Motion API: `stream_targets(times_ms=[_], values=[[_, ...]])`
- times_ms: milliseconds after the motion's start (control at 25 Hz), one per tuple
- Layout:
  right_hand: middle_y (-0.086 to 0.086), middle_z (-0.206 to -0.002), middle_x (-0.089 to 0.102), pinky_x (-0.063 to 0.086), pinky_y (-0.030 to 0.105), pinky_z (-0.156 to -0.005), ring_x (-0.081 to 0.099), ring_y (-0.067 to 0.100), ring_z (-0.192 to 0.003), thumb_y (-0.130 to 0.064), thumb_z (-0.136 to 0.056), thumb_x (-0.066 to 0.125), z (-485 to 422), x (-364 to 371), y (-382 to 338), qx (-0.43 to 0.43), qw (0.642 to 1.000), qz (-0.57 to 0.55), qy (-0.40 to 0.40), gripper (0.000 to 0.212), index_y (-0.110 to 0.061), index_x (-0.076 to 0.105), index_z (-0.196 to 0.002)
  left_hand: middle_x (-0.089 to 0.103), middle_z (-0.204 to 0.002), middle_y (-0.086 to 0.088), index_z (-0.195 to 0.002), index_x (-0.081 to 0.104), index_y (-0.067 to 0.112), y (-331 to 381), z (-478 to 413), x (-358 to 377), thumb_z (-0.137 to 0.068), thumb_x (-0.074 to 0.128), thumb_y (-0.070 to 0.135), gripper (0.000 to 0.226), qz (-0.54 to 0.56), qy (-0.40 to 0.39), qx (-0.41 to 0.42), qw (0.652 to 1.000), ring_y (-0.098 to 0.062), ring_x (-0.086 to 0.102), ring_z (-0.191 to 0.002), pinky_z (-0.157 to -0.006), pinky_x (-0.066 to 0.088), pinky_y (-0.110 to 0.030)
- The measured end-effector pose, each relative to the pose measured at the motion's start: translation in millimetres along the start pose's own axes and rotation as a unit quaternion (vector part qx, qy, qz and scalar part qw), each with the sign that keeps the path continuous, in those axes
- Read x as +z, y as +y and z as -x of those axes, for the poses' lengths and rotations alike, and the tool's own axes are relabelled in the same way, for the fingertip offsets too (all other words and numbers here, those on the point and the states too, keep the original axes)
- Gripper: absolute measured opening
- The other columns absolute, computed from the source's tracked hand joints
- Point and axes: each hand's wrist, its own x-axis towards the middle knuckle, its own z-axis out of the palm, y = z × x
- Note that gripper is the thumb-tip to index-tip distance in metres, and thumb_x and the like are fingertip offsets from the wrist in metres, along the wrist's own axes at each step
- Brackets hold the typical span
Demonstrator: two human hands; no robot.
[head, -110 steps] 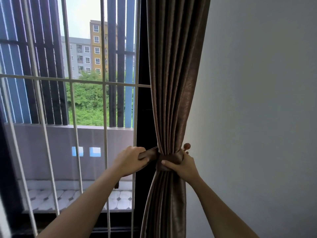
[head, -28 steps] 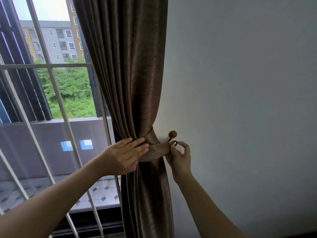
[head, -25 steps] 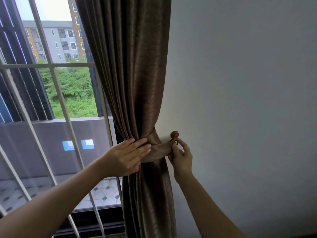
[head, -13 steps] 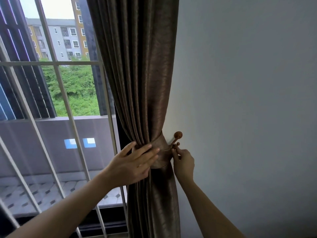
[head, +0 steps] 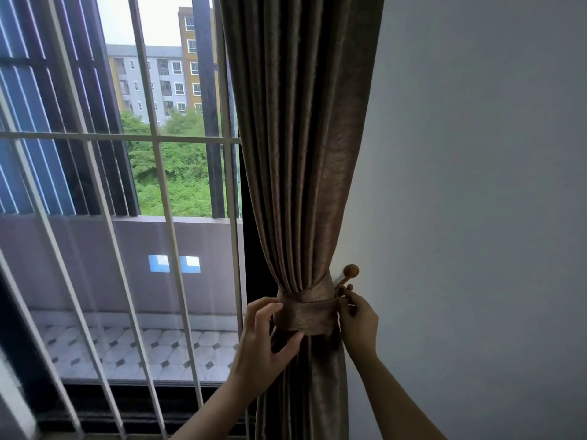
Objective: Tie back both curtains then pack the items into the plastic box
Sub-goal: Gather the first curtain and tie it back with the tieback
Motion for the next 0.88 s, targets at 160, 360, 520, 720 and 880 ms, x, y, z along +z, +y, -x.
stream_targets(times_ms=[160, 360, 520, 720, 880], values=[[0.003, -0.099, 0.067, 0.047, 0.017, -0.077, 0.06, 0.014, -0.086, -0.003, -0.089, 0.057, -5.2, -8.8, -4.5, 0.044, 0.999, -0.023, -0.018, 0.024, -0.004, 0.063, -0.112, 0.041, -0.122, -0.003, -0.124, 0.038, 0.019, -2.7, 9.6, -4.6, -0.074, 0.068, 0.024, 0.058, 0.043, -0.026, -0.066, 0.997, -0.01, 0.051, -0.111, -0.087, 0.049, -0.017], [0.002, -0.089, 0.063, 0.038, 0.024, -0.061, 0.059, 0.022, -0.084, -0.017, -0.089, 0.059, -18.7, -5.1, -1.7, 0.098, 0.993, 0.059, -0.021, 0.013, -0.011, 0.063, -0.101, 0.048, -0.113, 0.009, -0.125, 0.043, 0.024, -8.3, 26.4, -7.9, -0.077, 0.063, 0.004, 0.056, 0.053, -0.088, -0.211, 0.972, -0.001, 0.056, -0.098, -0.077, 0.054, -0.016], [0.002, -0.092, 0.062, 0.04, 0.026, -0.071, 0.055, 0.017, -0.081, -0.026, -0.094, 0.054, 14.0, -8.5, -1.0, 0.091, 0.995, 0.017, 0.02, 0.018, -0.01, 0.056, -0.102, 0.058, -0.088, 0.012, -0.104, 0.064, 0.017, -11.7, 38.2, -8.5, -0.085, 0.064, 0.012, 0.02, -0.009, -0.106, -0.214, 0.971, -0.005, 0.06, -0.079, -0.07, 0.05, -0.011], [-0.009, -0.067, 0.063, 0.041, 0.007, -0.055, 0.059, 0.001, -0.064, -0.022, -0.092, 0.056, 88.0, -25.0, 0.5, -0.095, 0.993, -0.012, -0.075, 0.016, -0.023, 0.062, -0.077, 0.064, -0.067, 0.008, -0.084, 0.066, 0.015, -6.4, 41.5, -9.1, -0.081, 0.07, 0.016, 0.005, 0.001, -0.131, -0.131, 0.983, -0.01, 0.062, -0.068, -0.055, 0.046, -0.011], [-0.015, -0.049, 0.045, 0.035, 0.01, -0.048, 0.053, 0.003, -0.053, -0.031, -0.083, 0.068, 91.8, -27.3, -2.9, -0.166, 0.97, 0.144, -0.104, 0.041, -0.033, 0.038, -0.055, 0.055, -0.061, 0.015, -0.075, 0.065, 0.011, -0.4, 47.4, -7.7, -0.08, 0.072, 0.012, 0.009, -0.023, -0.108, -0.085, 0.99, 0.005, 0.053, -0.053, -0.053, 0.037, -0.002]])
